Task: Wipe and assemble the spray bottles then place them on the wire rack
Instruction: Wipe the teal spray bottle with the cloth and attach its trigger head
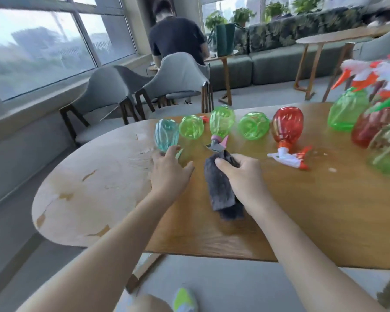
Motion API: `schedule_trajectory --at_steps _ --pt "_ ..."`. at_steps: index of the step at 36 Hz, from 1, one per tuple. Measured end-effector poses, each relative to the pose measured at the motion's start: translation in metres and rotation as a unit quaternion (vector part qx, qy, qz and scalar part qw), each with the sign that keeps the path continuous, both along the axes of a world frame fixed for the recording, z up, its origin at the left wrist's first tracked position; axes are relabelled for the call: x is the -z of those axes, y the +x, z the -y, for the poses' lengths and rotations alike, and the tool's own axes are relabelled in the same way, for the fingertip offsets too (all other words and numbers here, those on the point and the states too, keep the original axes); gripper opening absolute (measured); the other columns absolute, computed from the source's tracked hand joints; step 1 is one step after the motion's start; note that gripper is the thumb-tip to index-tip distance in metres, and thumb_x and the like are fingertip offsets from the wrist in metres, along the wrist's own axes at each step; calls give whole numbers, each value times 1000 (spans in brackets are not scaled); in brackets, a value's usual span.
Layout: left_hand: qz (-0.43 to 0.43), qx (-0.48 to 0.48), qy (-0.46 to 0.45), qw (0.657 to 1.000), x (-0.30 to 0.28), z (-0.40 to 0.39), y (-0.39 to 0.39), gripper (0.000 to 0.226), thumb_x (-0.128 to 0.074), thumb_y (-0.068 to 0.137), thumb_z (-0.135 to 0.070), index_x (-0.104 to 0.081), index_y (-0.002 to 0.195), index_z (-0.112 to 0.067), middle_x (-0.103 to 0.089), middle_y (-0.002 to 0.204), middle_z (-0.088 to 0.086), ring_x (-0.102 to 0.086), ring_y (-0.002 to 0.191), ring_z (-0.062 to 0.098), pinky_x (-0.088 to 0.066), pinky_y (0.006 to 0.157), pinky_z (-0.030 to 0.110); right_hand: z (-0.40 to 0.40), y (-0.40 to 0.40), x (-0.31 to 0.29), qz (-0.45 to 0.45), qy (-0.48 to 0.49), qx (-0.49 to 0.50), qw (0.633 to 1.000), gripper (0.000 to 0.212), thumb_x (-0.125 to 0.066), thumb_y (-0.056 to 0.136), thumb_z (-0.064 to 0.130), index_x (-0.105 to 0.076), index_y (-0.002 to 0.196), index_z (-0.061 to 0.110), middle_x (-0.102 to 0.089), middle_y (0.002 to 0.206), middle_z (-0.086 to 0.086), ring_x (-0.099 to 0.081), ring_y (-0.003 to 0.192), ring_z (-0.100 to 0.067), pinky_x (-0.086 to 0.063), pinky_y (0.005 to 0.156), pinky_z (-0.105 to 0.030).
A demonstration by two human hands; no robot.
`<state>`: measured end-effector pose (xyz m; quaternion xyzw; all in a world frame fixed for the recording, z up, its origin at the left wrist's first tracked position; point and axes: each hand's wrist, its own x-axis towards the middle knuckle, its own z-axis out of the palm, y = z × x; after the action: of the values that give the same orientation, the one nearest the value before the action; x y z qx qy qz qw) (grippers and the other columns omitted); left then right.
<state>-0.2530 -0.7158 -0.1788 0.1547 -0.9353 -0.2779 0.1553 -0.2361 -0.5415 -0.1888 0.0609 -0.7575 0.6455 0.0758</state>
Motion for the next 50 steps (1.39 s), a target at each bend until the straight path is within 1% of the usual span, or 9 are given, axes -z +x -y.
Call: schedule_trajectory --at_steps 6,16,22,31,34,38,41,46,50 --pt "146 2 -72 987 5 39 -31 76 -55 84 -81 -52 142 -32 -48 144 18 -38 135 41 -37 111 61 16 -4 6 -16 54 6 998 37 -66 98 33 -69 95 -4 -70 87 -23 -64 82 -36 -33 59 -32" --pt "133 23 -96 986 -11 33 -7 58 -74 70 -65 -50 105 -26 -48 121 12 -48 115 36 -50 97 55 0 8 -2 -19 41 -2 999 28 -69 96 29 -70 80 6 -69 77 -18 -56 63 -21 -36 59 -31" --pt "54 85 -154 983 -57 27 20 22 -63 91 -8 -65 112 -12 -60 95 2 -45 86 20 -34 65 26 -22 23 -6 -22 27 0 999 34 -68 96 32 -69 88 0 -69 84 -23 -60 66 -31 -36 62 -34" --pt "43 195 -221 955 -131 -25 51 31 -58 94 -7 -51 69 -23 -50 69 -13 -41 63 3 -40 60 16 -68 51 -15 -5 15 48 999 34 -69 97 27 -62 70 8 -58 63 0 -51 63 -17 -32 58 -33" --pt "70 235 -221 944 -139 -46 52 30 -60 96 -4 -53 72 -21 -57 75 -14 -50 68 3 -38 58 7 -86 58 -12 6 0 68 998 41 -70 96 25 -54 64 7 -47 57 3 -43 59 -15 -26 55 -33" --pt "84 270 -277 918 -148 -77 56 21 -59 98 -9 -51 79 -15 -56 80 -2 -50 79 21 -43 69 31 -102 68 -11 14 1 87 996 21 -71 95 26 -67 76 20 -62 58 17 -56 61 -4 -36 52 -21" --pt "72 283 -288 912 -152 -89 55 3 -60 100 -9 -62 101 -8 -65 97 7 -59 93 28 -50 82 38 -110 74 -12 15 6 87 996 22 -71 95 28 -70 76 17 -69 70 -3 -59 68 -15 -37 58 -32" --pt "56 291 -223 929 -142 -84 45 19 -67 96 -11 -68 115 -14 -70 110 6 -65 104 30 -55 94 47 -119 82 -12 20 13 90 996 24 -69 96 31 -72 84 10 -74 84 -12 -68 84 -29 -41 64 -35" --pt "59 292 -96 950 -126 -67 44 82 -80 87 -8 -43 153 -39 -55 144 2 -55 128 24 -51 104 45 -124 81 -9 22 7 94 995 21 -70 96 32 -75 90 13 -75 89 -12 -70 91 -32 -47 67 -39"
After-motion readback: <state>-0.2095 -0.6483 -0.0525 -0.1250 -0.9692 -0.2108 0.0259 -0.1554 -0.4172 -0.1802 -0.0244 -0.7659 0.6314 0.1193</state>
